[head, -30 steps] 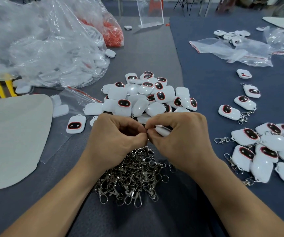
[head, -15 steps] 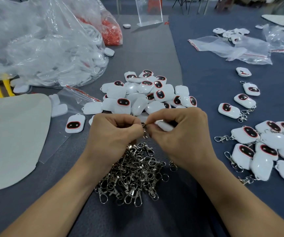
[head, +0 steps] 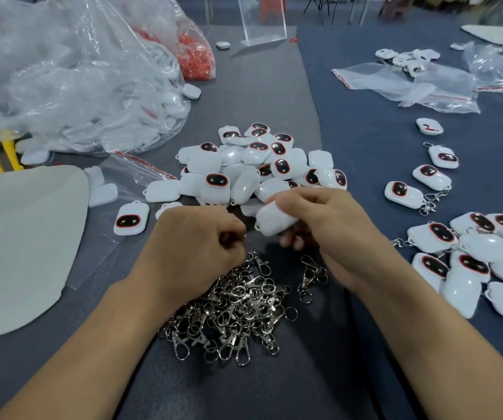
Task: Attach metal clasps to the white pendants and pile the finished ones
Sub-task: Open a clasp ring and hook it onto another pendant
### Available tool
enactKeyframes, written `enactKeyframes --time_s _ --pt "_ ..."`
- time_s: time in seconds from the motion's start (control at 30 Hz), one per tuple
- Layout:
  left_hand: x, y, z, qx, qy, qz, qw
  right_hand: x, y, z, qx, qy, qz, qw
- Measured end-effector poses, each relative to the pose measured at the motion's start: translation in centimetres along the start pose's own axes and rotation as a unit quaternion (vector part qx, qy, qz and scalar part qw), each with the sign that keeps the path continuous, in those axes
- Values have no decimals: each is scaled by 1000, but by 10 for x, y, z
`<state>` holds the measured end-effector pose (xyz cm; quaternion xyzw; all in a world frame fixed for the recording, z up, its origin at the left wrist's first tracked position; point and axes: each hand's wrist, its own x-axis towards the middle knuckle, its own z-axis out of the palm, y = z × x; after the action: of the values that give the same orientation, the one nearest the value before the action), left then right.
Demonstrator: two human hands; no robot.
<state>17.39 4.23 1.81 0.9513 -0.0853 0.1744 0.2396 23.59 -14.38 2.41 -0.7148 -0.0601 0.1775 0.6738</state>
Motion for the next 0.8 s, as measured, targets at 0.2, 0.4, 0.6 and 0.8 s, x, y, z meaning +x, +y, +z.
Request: enactKeyframes --time_s 0.2,0.4,0.6,0.8 --pt "2 -5 0 -66 -46 -20 997 -2 3 2 -158 -7 -55 986" --pt "4 -10 4 -125 -76 -58 988 -2 6 1 -268 6 -120 956" --pt "5 -15 7 -161 -97 -62 980 -1 6 0 -218 37 -124 967" --pt "5 -18 8 -161 -99 -65 980 0 5 0 -226 1 -104 969"
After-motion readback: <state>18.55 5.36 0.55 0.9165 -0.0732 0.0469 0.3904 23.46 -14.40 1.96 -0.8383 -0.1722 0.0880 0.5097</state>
